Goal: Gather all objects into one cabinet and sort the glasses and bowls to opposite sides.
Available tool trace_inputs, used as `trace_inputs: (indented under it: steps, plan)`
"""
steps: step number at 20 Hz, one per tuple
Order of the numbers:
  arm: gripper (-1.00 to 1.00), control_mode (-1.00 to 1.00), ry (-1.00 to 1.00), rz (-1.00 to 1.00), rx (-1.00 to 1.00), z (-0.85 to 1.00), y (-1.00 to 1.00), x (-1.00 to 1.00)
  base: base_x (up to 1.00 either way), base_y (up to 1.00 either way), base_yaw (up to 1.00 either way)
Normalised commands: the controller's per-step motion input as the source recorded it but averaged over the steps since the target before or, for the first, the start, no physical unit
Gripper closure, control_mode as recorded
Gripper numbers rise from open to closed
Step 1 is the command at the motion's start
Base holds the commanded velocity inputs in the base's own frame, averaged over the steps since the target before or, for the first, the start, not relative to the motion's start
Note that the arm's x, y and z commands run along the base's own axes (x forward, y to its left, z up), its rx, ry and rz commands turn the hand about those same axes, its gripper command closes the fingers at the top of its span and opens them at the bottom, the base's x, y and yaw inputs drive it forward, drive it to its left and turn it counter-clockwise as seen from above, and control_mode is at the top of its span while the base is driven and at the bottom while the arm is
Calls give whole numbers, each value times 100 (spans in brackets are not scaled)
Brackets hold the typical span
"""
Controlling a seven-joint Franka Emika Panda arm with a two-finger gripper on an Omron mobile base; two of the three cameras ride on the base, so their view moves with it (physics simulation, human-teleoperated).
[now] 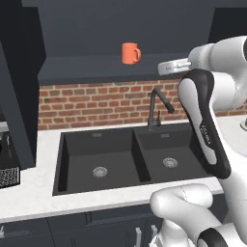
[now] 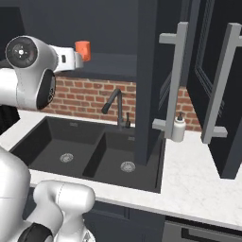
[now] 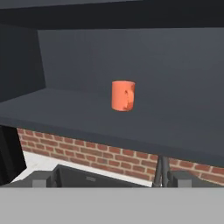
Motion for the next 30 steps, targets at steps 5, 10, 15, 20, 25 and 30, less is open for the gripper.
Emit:
trace_inputs:
  steps: [5,10,15,20,25,30]
  plan:
    - [-100,-100,0,6,0,0,0,20,0,0,0]
    - [-100,-100,0,8,0,0,-2,6,0,0,0]
    - [-100,-100,0,5,0,0,-10,25,0,0,0]
    - [-100,-100,0,2,0,0,-16,36,0,0,0]
    - [-100,-100,0,0,0,0,-5,27,0,0,0]
    - [-100,-100,0,0,0,0,0,16,0,0,0]
